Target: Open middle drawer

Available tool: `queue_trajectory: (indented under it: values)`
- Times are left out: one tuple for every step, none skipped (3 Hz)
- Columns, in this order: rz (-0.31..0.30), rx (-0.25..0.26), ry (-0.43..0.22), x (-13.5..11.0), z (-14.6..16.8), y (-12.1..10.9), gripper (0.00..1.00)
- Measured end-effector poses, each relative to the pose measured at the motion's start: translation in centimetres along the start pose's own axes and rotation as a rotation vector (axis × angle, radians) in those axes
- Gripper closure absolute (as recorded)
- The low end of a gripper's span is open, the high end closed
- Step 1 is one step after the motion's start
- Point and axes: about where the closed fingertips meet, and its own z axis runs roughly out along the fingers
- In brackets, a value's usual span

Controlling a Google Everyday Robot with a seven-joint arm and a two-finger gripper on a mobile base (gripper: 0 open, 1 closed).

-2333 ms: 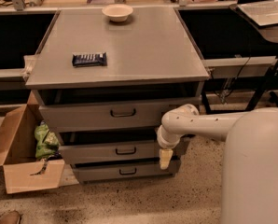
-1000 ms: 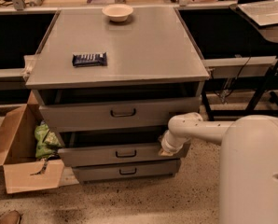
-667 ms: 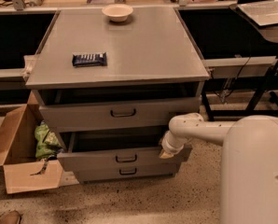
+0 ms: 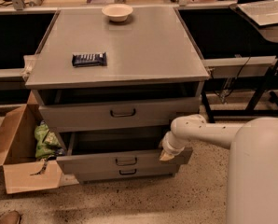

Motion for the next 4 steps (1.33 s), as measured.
queue_trajectory:
  values:
    - [0.000,0.000,0.000,0.00,0.00,0.00,0.41]
    - [0.000,0.000,0.000,0.00,0.00,0.00,0.16]
    - [0.000,0.000,0.000,0.00,0.01,0.01,0.00]
    - [-0.008,-0.012,0.004,-0.09,0.14,0.39,0.00]
